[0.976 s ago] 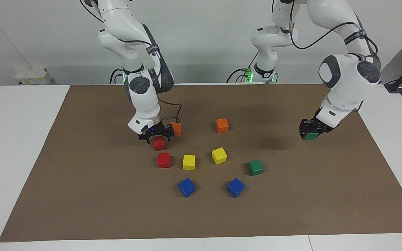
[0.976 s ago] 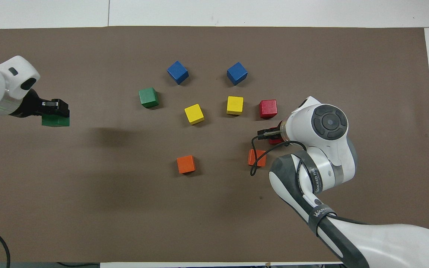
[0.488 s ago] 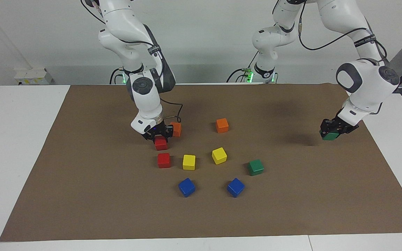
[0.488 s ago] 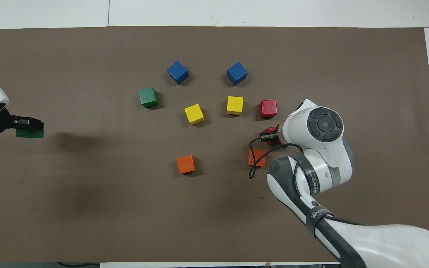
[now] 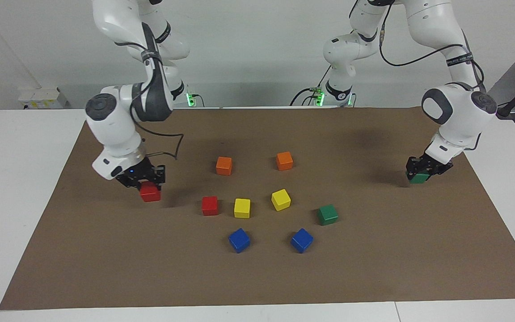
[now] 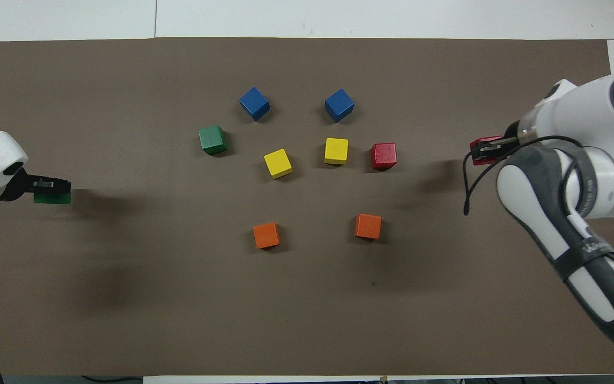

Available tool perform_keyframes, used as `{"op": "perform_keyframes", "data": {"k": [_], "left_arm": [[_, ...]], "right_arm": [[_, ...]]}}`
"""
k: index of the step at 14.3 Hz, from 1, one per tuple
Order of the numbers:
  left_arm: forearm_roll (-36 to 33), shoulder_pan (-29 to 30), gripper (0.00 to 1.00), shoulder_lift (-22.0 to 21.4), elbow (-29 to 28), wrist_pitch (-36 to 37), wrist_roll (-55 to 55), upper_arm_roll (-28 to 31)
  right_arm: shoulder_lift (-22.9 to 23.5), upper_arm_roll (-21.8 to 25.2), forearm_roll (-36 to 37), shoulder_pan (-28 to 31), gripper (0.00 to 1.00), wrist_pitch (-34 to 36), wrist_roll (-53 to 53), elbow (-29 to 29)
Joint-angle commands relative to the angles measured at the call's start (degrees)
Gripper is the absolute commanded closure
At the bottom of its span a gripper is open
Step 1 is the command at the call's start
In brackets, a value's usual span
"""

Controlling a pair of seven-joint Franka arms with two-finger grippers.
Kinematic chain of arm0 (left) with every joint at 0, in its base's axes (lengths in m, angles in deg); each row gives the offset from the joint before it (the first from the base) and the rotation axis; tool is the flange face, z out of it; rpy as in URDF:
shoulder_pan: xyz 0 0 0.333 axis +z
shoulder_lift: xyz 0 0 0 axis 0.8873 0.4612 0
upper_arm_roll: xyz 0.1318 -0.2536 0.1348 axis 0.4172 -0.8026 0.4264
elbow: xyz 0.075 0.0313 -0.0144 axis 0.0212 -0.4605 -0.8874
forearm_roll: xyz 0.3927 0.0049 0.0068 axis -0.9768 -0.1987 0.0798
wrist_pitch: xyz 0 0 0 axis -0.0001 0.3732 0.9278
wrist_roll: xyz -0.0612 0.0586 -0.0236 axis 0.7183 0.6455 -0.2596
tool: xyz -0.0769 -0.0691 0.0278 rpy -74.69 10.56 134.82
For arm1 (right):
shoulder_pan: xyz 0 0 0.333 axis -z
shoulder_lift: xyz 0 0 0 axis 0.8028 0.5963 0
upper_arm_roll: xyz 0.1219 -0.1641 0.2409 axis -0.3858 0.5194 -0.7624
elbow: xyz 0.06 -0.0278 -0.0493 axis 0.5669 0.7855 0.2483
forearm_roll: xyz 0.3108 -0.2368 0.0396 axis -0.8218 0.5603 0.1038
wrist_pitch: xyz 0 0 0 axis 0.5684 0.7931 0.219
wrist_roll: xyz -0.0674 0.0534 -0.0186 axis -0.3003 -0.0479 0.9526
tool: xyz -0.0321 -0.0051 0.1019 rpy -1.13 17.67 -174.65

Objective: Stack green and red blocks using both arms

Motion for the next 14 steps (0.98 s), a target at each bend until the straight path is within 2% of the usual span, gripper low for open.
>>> {"op": "perform_keyframes", "data": {"k": [1, 4, 12, 13, 14], "left_arm": [[-0.47, 0.98, 1.00, 0.93, -0.86, -2.67, -0.76, -0.62], [-0.47, 0.89, 1.00, 3.04, -0.86, -4.16, -0.50, -0.62], [-0.65, 0.98, 1.00, 4.45, -0.77, -5.31, -0.59, -0.54], [-0.65, 0.89, 0.80, 4.45, -0.77, -5.31, -0.59, -0.54], [-0.65, 0.97, 0.11, 4.45, -0.77, -5.40, -0.59, -0.54]], "right_arm": [[-0.27, -0.84, 0.33, 4.47, 1.00, -3.33, -5.73, 2.77], [-0.19, -0.84, 0.33, 6.68, 1.00, -5.54, -9.35, 4.45], [0.69, -0.75, 0.33, 8.44, 1.00, -10.90, -11.99, 7.70], [0.69, -0.75, 0.33, 8.53, 1.00, -10.91, -11.99, 7.70], [0.69, -0.75, 0.33, 8.53, 1.00, -10.91, -11.99, 8.14]]}}
